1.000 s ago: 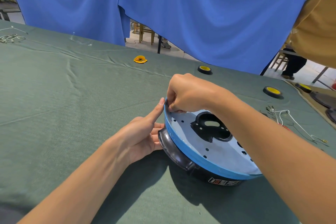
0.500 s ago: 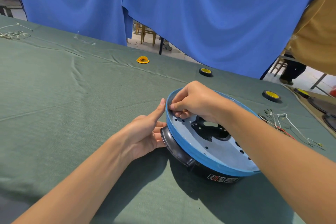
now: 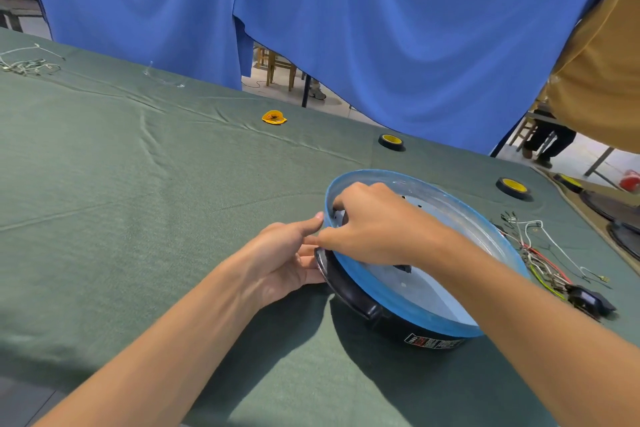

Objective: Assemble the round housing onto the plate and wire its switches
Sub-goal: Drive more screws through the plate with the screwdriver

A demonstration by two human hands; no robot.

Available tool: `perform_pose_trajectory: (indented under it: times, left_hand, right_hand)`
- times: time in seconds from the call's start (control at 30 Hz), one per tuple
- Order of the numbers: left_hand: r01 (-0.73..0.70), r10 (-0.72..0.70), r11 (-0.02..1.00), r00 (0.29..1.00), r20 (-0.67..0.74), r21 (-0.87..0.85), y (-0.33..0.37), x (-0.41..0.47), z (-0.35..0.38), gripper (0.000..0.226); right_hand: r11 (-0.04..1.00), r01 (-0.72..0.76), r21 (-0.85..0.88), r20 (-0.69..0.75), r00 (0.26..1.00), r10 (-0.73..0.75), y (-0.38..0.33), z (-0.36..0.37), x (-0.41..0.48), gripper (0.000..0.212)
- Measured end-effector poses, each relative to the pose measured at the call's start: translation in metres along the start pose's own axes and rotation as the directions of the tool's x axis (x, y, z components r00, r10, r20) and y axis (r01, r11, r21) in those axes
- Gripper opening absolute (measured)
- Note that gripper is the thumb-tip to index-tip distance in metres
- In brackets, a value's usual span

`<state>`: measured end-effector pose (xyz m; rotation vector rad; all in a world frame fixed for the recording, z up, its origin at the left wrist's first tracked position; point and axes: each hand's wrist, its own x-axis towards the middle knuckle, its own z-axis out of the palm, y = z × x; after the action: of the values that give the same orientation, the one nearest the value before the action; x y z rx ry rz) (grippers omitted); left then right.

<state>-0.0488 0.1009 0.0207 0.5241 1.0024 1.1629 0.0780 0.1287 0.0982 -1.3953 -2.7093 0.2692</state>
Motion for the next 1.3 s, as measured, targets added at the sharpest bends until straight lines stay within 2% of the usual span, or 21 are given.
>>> perform_pose_trajectory:
  times: [0.27, 0.4, 0.5, 0.63, 0.73, 0.83, 0.9, 1.0, 1.1, 1.2, 1.3]
  left_hand:
    - [0.033, -0.038, 0.998, 0.995, 0.091, 0.049, -0.006, 0.002, 0.002, 0.027]
    - [0.059, -0.062, 0.998, 0.985, 0.163, 0.024, -0.009, 0.002, 0.006, 0.026]
    - [0.063, -0.065, 0.998, 0.984, 0.166, 0.019, -0.012, 0.001, 0.010, 0.026]
    - [0.099, -0.109, 0.993, 0.979, 0.170, 0.066, -0.013, -0.003, 0.016, 0.034]
    - [0.156, -0.174, 0.983, 0.965, 0.194, 0.101, -0.017, -0.005, 0.021, 0.045]
    - [0.152, -0.181, 0.978, 0.958, 0.223, 0.140, -0.022, -0.004, 0.025, 0.042]
    - [0.129, -0.163, 0.980, 0.959, 0.231, 0.155, -0.024, -0.003, 0.025, 0.037]
    - [0.104, -0.139, 0.982, 0.964, 0.228, 0.157, -0.026, -0.003, 0.025, 0.036]
    - [0.098, -0.130, 0.986, 0.961, 0.242, 0.137, -0.027, -0.005, 0.027, 0.034]
    - [0.120, -0.135, 0.990, 0.949, 0.284, 0.069, -0.028, -0.008, 0.030, 0.030]
    - [0.141, -0.141, 0.990, 0.935, 0.325, 0.023, -0.030, -0.010, 0.034, 0.029]
  right_hand:
    - [0.997, 0.016, -0.072, 0.130, 0.992, -0.007, 0.007, -0.030, -0.008, 0.028]
    - [0.996, 0.002, -0.085, 0.163, 0.987, 0.012, 0.012, -0.037, -0.017, 0.024]
    - [0.996, 0.025, -0.084, 0.197, 0.980, -0.008, 0.019, -0.038, -0.026, 0.016]
    - [0.996, -0.064, 0.069, 0.255, 0.966, 0.044, 0.034, -0.046, -0.037, 0.034]
    - [0.994, -0.092, 0.061, 0.315, 0.947, 0.069, 0.039, -0.048, -0.044, 0.041]
    - [0.991, -0.128, -0.042, 0.222, 0.966, 0.134, 0.036, -0.036, -0.049, 0.035]
    - [0.981, -0.153, -0.116, 0.035, 0.987, 0.158, 0.032, -0.022, -0.054, 0.030]
    - [0.971, -0.172, -0.164, -0.196, 0.971, 0.139, 0.027, -0.003, -0.062, 0.038]
    - [0.981, -0.169, -0.098, -0.224, 0.964, 0.143, 0.025, -0.004, -0.068, 0.027]
    - [0.977, -0.200, -0.067, -0.206, 0.961, 0.183, 0.021, -0.016, -0.073, 0.035]
    - [0.976, -0.215, -0.037, -0.167, 0.964, 0.206, 0.024, -0.029, -0.081, 0.023]
